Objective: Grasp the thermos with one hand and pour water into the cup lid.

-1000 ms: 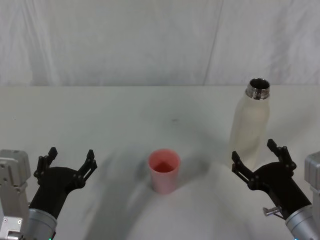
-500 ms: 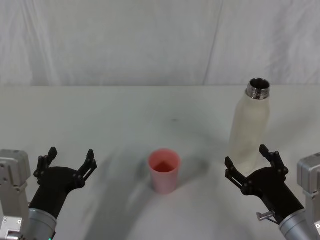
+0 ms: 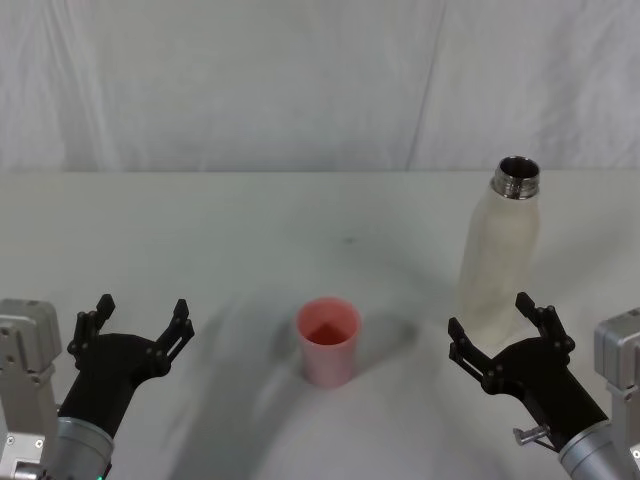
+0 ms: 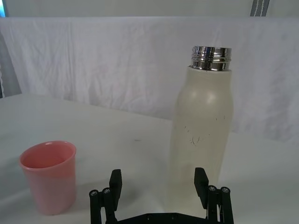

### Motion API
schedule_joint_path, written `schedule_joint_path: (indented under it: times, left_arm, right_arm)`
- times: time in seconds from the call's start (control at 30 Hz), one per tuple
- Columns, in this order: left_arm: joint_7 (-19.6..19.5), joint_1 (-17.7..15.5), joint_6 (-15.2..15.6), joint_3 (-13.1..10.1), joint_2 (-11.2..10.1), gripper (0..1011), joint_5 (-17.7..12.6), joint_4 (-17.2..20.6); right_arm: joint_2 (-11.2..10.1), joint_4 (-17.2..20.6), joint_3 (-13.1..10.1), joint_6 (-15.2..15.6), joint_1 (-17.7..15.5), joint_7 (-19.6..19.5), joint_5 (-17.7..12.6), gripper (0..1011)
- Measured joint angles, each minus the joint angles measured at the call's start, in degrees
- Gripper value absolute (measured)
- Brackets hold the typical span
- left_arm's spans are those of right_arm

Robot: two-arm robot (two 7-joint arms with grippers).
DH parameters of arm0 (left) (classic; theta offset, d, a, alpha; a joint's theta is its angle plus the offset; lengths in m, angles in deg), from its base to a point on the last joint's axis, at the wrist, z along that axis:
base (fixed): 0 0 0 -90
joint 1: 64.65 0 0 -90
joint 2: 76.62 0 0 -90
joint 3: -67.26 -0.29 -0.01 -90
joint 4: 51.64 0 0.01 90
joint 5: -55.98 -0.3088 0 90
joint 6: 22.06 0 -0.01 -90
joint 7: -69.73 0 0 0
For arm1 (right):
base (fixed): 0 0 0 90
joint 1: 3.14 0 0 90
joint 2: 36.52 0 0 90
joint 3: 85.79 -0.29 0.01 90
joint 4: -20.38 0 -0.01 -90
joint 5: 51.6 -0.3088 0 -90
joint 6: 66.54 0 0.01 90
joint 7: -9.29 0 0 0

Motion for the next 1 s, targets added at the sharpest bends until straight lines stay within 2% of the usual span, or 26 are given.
schedule_joint_path:
  times: [1.0]
  left_arm:
    - [0.0, 0.0, 0.0, 0.0, 0.0, 1001, 0.0, 0.0]
  right_arm:
    - [0.0, 0.0, -0.1, 0.0, 0.0, -0.1, 0.0, 1001]
